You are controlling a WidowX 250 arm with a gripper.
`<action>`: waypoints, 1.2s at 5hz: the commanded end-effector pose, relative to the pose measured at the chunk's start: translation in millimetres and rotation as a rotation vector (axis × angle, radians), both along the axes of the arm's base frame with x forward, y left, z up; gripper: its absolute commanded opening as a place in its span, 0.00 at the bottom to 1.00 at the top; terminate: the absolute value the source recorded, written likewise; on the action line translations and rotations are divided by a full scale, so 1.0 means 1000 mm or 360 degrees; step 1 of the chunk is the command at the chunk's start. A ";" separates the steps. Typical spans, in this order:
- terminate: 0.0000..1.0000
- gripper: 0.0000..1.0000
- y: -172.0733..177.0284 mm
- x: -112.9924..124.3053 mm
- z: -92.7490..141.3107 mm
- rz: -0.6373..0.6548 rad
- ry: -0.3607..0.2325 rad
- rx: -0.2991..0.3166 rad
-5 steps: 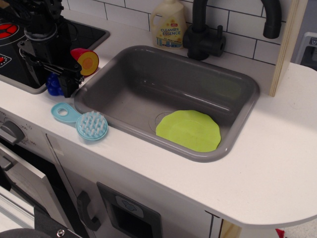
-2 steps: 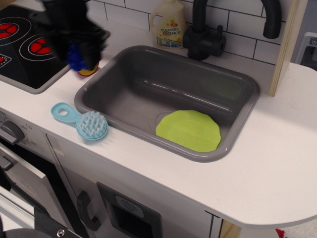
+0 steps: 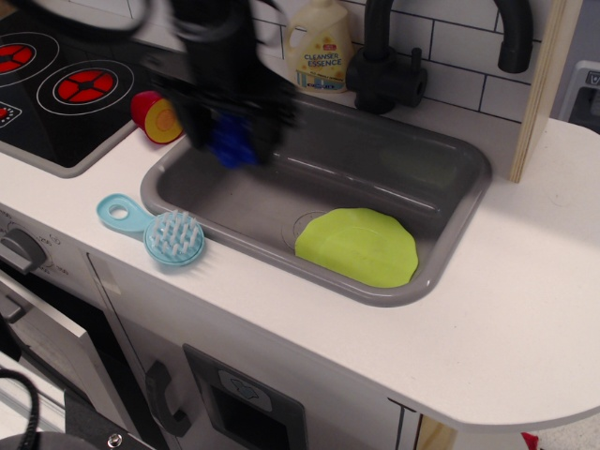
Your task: Put blueberries on plate sink
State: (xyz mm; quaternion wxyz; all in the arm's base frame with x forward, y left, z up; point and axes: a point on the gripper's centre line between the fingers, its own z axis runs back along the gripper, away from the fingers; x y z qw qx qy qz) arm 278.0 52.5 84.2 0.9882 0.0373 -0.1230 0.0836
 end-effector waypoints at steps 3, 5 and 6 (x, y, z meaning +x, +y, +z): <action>0.00 0.00 -0.062 0.040 -0.050 0.0043 0.0085 -0.0052; 0.00 1.00 -0.067 0.040 -0.047 0.0134 0.0114 -0.0028; 0.00 1.00 -0.068 0.042 -0.034 0.0129 0.0091 0.0019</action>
